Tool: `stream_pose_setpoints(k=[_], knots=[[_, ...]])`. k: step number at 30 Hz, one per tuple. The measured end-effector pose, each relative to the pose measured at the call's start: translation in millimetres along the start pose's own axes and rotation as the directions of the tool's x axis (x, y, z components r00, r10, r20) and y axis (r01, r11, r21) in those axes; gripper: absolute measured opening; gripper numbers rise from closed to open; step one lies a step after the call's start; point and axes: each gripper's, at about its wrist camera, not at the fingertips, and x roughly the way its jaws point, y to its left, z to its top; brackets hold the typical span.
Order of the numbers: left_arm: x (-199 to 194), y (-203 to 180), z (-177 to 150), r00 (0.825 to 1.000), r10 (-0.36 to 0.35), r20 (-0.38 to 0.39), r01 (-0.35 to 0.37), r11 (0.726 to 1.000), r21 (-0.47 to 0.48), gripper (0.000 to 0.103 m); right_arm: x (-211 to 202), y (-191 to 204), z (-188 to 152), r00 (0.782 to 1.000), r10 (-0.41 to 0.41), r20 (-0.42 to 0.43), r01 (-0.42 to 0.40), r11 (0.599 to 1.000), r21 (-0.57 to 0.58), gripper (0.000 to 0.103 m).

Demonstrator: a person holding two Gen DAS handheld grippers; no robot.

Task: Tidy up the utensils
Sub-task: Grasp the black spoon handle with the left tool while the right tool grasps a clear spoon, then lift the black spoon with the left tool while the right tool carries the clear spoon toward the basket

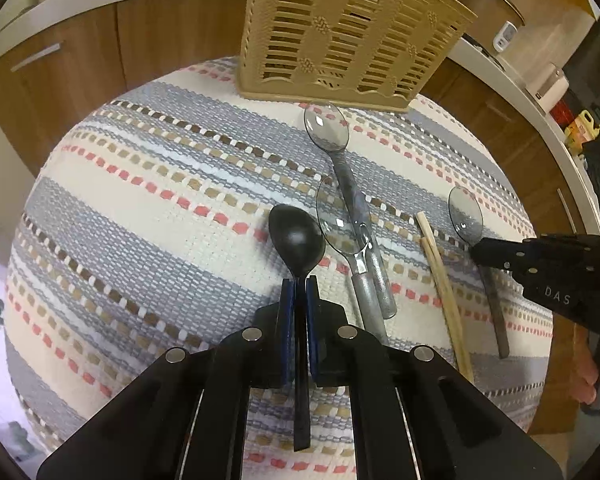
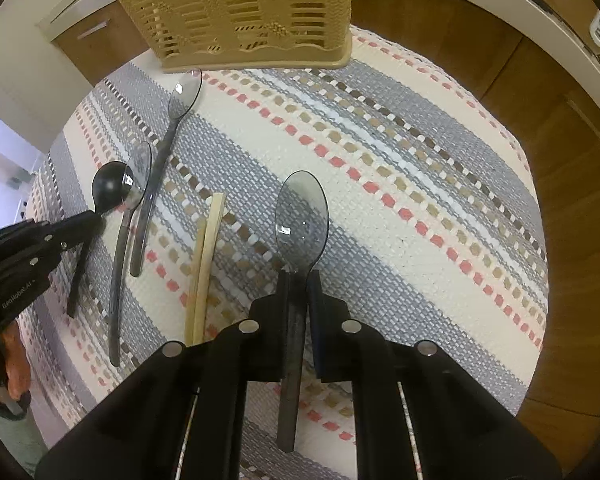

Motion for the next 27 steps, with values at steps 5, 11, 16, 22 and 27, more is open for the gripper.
stream_pose_setpoints(k=[5, 11, 16, 22, 27], knots=[[1, -1, 8, 0.999, 0.038, -0.03, -0.037, 0.999, 0.018, 0.016, 4, 2, 6, 1.0, -0.001, -0.029, 0.0, 0.999, -0.034, 0.011], [8, -28, 11, 0.984, 0.171, -0.058, -0.161, 0.976, 0.144, 0.017, 8, 6, 10, 0.999, 0.004, -0.034, -0.006, 0.999, -0.054, 0.009], [12, -47, 8, 0.958, 0.285, -0.031, -0.272, 0.937, 0.22, 0.007, 6, 6, 4, 1.0, -0.001, -0.003, 0.001, 0.998, -0.065, 0.008], [3, -48, 6, 0.974, 0.227, 0.005, -0.224, 0.958, 0.176, 0.005, -2, 6, -6, 0.999, 0.025, 0.029, -0.023, 0.997, -0.068, 0.005], [-22, -41, 6, 0.984, 0.152, 0.098, -0.163, 0.98, 0.115, 0.005, -15, 4, -18, 0.998, 0.031, 0.056, -0.026, 0.996, -0.08, 0.002]])
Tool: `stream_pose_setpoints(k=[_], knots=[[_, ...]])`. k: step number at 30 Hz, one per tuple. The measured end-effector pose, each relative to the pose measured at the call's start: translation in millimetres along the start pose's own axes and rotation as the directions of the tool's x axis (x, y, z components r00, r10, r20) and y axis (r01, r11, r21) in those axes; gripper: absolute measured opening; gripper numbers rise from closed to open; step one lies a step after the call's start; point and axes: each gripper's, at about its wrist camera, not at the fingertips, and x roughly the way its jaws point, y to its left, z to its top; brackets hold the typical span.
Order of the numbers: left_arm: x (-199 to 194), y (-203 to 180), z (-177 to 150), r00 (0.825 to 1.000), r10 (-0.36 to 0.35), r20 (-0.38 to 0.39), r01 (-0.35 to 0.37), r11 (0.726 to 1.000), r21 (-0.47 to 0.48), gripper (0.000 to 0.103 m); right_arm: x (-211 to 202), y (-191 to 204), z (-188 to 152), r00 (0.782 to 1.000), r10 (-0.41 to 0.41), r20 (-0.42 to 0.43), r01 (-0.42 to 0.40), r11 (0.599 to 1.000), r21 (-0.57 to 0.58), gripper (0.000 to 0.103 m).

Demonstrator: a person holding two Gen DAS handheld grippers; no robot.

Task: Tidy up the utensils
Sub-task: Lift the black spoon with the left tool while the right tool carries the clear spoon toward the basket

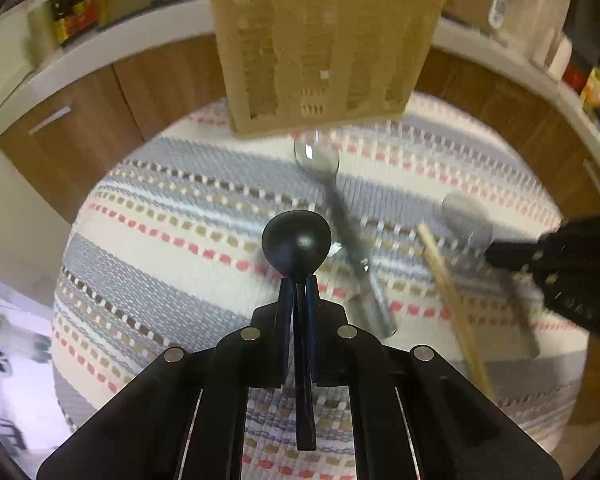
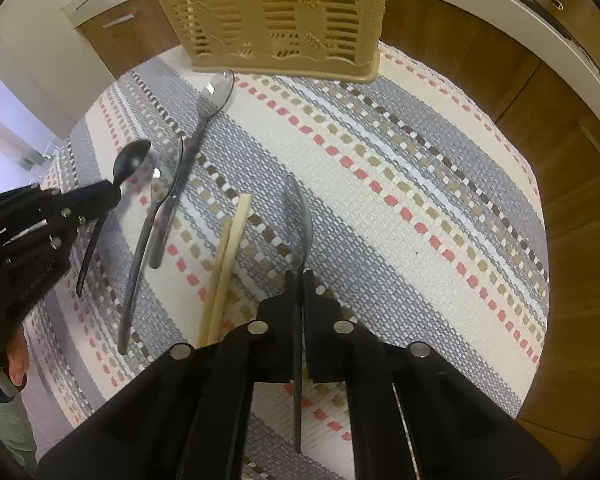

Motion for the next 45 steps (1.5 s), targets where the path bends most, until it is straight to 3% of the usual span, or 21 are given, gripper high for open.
stream_pose_setpoints(k=[9, 18, 28, 33, 38, 40, 45], knots=[[-46, 4, 19, 0.98, -0.077, 0.185, 0.091, 0.993, -0.072, 0.005, -25, -6, -11, 0.996, 0.033, 0.086, -0.032, 0.999, -0.013, 0.001], [-76, 1, 33, 0.935, -0.127, 0.331, 0.165, 0.982, -0.088, 0.005, -69, -14, -9, 0.977, 0.072, 0.2, -0.075, 0.997, 0.005, 0.001], [-118, 7, 67, 0.835, -0.165, 0.525, 0.253, 0.962, -0.101, 0.005, -117, -21, 15, 0.932, 0.072, 0.355, -0.077, 0.997, 0.001, 0.001], [-132, 12, 88, 0.797, -0.174, 0.579, 0.276, 0.957, -0.092, 0.005, -139, -29, 31, 0.903, 0.079, 0.423, -0.095, 0.995, 0.017, 0.001], [-145, 15, 110, 0.742, -0.191, 0.643, 0.302, 0.951, -0.066, 0.005, -169, -35, 49, 0.859, 0.065, 0.508, -0.091, 0.995, 0.028, 0.001], [-151, 16, 119, 0.71, -0.204, 0.674, 0.319, 0.946, -0.049, 0.005, -179, -38, 57, 0.84, 0.064, 0.539, -0.096, 0.995, 0.031, 0.001], [-157, 17, 137, 0.659, -0.211, 0.722, 0.327, 0.945, -0.022, 0.005, -197, -44, 79, 0.797, 0.043, 0.602, -0.085, 0.996, 0.041, 0.001]])
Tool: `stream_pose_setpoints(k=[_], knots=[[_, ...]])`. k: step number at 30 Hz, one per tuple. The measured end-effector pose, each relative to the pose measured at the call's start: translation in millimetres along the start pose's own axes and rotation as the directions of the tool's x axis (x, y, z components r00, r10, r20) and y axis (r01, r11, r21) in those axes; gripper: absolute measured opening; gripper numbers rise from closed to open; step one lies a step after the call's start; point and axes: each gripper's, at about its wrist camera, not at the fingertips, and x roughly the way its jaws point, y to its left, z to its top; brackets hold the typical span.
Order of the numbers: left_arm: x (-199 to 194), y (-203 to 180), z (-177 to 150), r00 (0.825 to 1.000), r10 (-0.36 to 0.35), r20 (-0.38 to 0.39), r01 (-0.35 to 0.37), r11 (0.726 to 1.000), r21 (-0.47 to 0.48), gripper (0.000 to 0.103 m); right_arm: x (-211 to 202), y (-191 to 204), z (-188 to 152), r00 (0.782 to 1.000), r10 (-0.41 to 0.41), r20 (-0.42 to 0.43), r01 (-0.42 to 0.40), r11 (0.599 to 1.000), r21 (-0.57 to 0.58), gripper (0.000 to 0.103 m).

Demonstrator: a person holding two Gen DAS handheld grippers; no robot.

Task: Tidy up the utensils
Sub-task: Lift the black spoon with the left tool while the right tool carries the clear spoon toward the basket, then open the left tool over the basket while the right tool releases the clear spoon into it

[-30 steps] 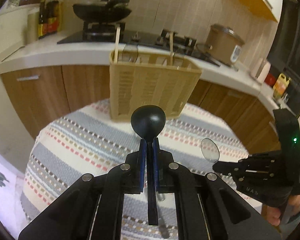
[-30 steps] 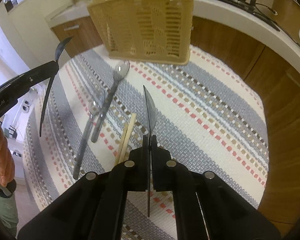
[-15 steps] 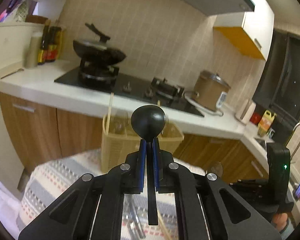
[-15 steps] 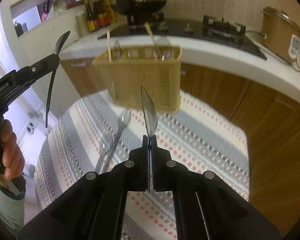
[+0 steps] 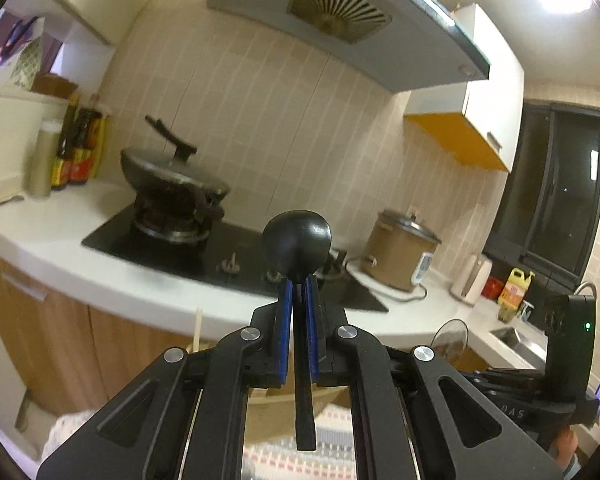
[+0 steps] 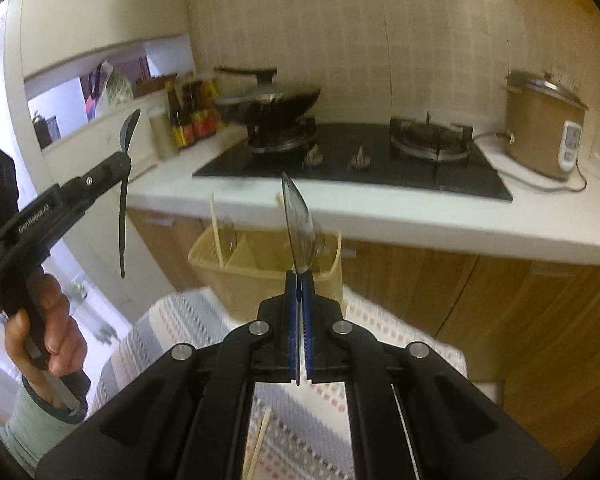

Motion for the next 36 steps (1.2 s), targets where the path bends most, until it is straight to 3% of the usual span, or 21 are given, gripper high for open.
stream_pose_setpoints(k=[6, 11, 18, 22, 26, 36], knots=[[15, 9, 12, 0.998, -0.028, 0.064, 0.028, 1.0, 0.0, 0.005, 3, -5, 26, 0.996, 0.005, 0.093, -0.005, 1.0, 0.005, 0.001], [30, 27, 17, 0.993, -0.064, 0.098, 0.068, 0.997, -0.041, 0.005, 7, -11, 45, 0.979, 0.017, 0.202, -0.02, 1.0, 0.013, 0.001], [59, 52, 17, 0.99, -0.092, 0.105, 0.103, 0.989, -0.108, 0.005, 33, -22, 59, 0.965, 0.023, 0.26, -0.034, 0.999, 0.035, 0.001], [69, 54, 7, 0.994, -0.047, 0.099, 0.054, 0.996, -0.072, 0.005, 56, -25, 63, 0.97, 0.042, 0.237, -0.054, 0.998, 0.042, 0.001], [76, 61, -13, 0.997, 0.028, 0.069, -0.027, 0.999, -0.021, 0.005, 79, -17, 50, 0.978, 0.013, 0.207, -0.015, 1.0, 0.004, 0.001], [90, 67, -56, 0.977, 0.202, 0.069, -0.208, 0.974, 0.091, 0.005, 121, -16, 18, 0.994, -0.007, 0.111, 0.009, 1.0, -0.017, 0.001]])
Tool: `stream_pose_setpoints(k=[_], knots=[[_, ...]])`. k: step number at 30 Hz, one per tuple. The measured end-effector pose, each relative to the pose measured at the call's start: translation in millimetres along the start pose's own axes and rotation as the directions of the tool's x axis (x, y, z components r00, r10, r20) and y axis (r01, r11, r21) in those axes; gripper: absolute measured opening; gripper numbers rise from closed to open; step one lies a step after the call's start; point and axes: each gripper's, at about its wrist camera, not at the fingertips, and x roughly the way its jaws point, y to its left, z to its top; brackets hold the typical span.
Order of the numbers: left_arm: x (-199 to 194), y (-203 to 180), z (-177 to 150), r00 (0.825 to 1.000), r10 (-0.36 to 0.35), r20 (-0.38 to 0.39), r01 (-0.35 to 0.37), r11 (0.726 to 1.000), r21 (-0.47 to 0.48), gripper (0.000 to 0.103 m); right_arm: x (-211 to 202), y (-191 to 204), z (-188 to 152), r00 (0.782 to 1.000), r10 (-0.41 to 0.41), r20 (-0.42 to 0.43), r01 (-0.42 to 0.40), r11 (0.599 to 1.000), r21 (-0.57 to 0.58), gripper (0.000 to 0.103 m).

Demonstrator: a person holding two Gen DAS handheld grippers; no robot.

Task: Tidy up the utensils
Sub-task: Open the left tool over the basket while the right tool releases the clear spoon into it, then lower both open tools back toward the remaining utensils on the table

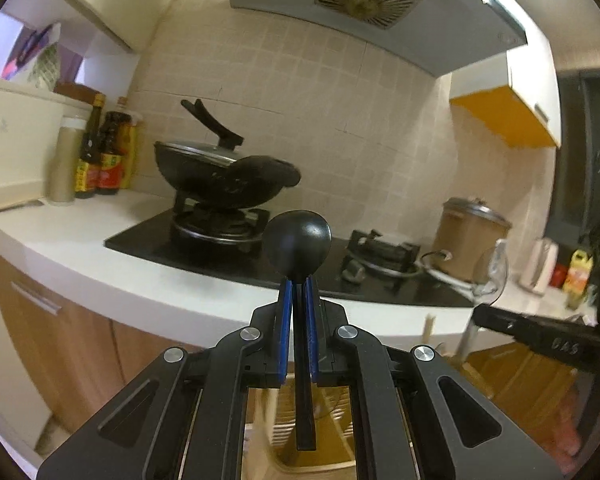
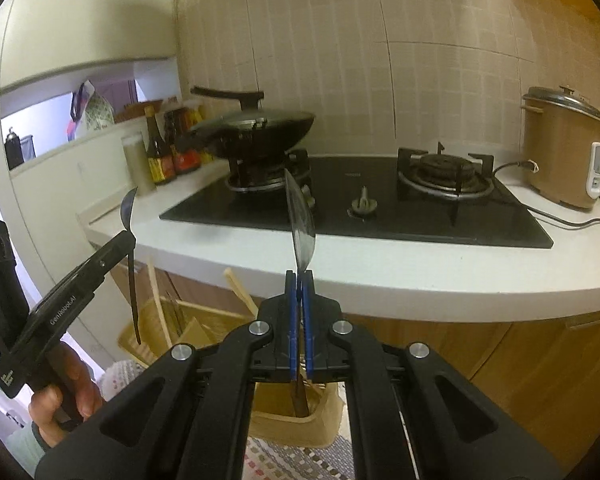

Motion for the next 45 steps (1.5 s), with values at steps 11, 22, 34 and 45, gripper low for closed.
stream_pose_setpoints(k=[11, 22, 34, 45], knots=[[-16, 7, -12, 0.999, 0.053, -0.001, -0.053, 0.999, 0.009, 0.037, -6, 18, -23, 1.0, 0.013, -0.026, -0.015, 0.998, -0.067, 0.003], [-77, -10, 18, 1.0, -0.002, 0.006, 0.002, 1.0, 0.013, 0.043, -61, 28, -31, 0.999, 0.01, -0.042, -0.014, 0.996, -0.089, 0.045], [-146, -57, 20, 0.999, -0.041, -0.018, 0.043, 0.992, 0.118, 0.05, -130, 38, -58, 0.996, 0.034, -0.081, -0.04, 0.996, -0.085, 0.059], [-167, -43, -13, 0.983, -0.063, -0.171, 0.074, 0.996, 0.053, 0.049, -126, 31, -106, 0.966, 0.048, -0.255, -0.051, 0.999, -0.007, 0.067]])
